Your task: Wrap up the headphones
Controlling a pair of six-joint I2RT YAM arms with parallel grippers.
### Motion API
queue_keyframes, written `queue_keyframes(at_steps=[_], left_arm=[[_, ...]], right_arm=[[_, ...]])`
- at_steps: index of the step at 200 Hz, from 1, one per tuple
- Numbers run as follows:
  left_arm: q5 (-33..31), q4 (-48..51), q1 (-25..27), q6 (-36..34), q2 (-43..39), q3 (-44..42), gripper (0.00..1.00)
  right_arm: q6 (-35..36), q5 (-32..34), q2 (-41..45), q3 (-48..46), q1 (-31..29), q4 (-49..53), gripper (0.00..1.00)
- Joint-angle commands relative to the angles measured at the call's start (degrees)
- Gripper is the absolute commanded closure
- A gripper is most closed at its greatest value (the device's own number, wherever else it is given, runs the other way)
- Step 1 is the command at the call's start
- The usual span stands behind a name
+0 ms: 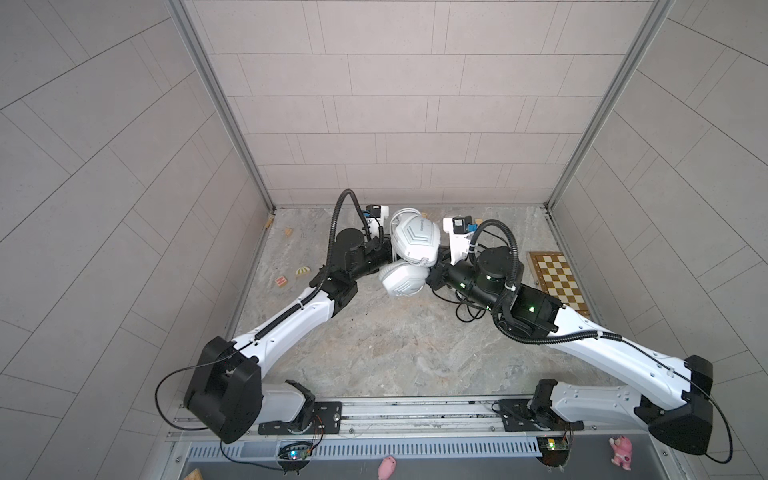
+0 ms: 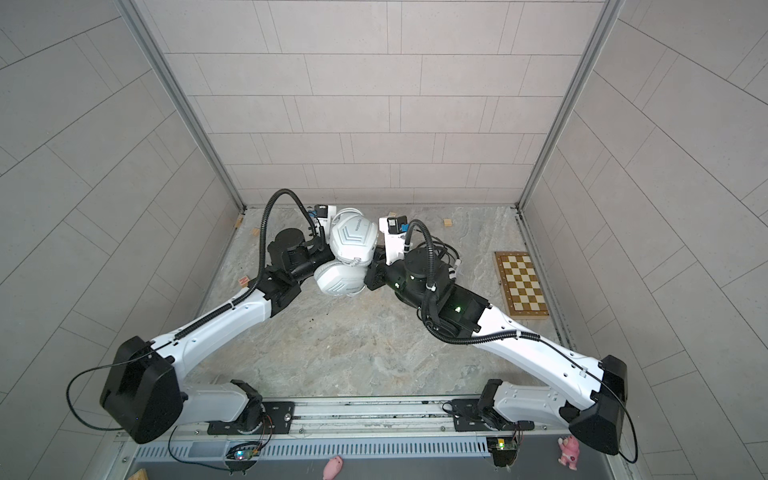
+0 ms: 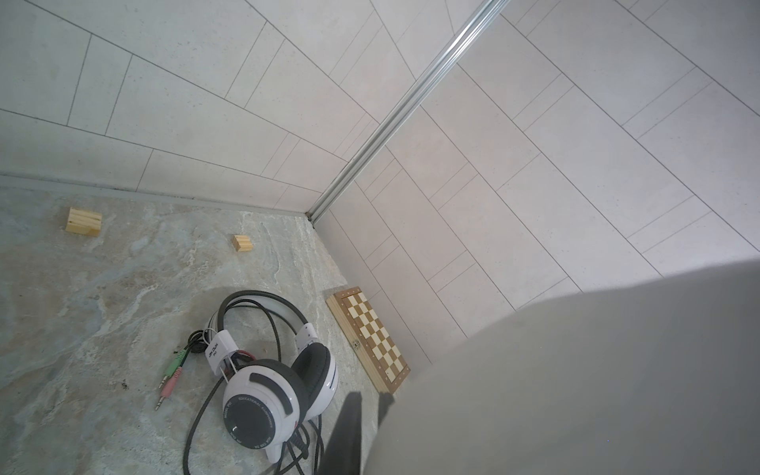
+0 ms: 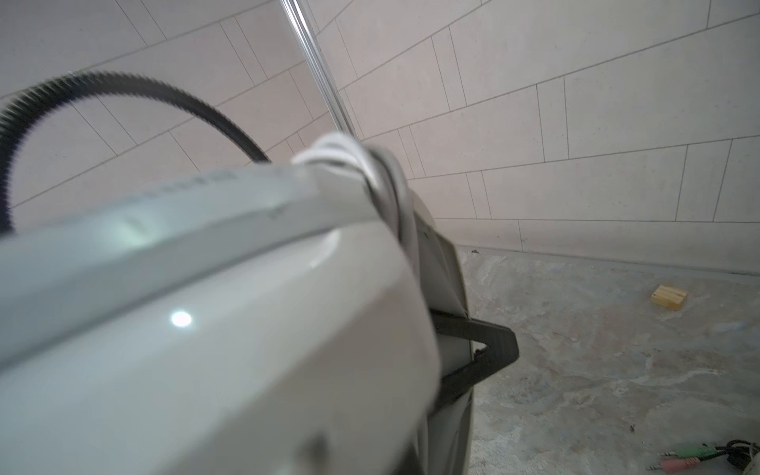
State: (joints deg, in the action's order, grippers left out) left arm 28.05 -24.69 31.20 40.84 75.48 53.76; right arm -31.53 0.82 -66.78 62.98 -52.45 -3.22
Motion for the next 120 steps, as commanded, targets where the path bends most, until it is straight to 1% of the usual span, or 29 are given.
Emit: queue_keyframes(at_steps=[1,26,36,54,65,88,101,120], left_arm=[[-1.2,-4.0,1.3,1.2,-1.8,1.2,1.0],[0.4,-5.5,1.3,3.3,-2.5,1.0,1.0],[0.6,-3.5,1.1,2.7,-3.2,1.6,1.0],[-0.8,1.8,0.5,0.3,-5.1,2.2,1.0],[-1.8,4.4,-0.3,-1.6,-6.4,2.0,1.0],[-2.5,7.1,-2.5,-1.5,-8.2,1.2,1.0],[-2.5,9.0,-3.7,-1.8,-8.9,1.1,1.0],[-3.0,11.2,-5.1,-2.0,-9.7,0.8,1.0]], right_arm=[[0.2,-8.0,-2.7,-1.6,-2.0,5.5,0.94],[1.7,-5.0,-4.0,-0.7,-2.0,8.6,0.94],[2.5,-3.2,-3.6,-1.1,-2.1,9.7,0.93],[2.9,-1.4,-1.4,-2.9,-2.1,10.0,0.89],[3.7,-0.3,-0.1,-3.0,-2.1,11.3,0.82],[5.6,1.8,1.7,-2.9,-2.1,15.1,0.66],[6.1,2.4,2.5,-3.0,-2.0,16.3,0.62],[6.4,2.8,3.2,-3.5,-2.0,17.1,0.6]])
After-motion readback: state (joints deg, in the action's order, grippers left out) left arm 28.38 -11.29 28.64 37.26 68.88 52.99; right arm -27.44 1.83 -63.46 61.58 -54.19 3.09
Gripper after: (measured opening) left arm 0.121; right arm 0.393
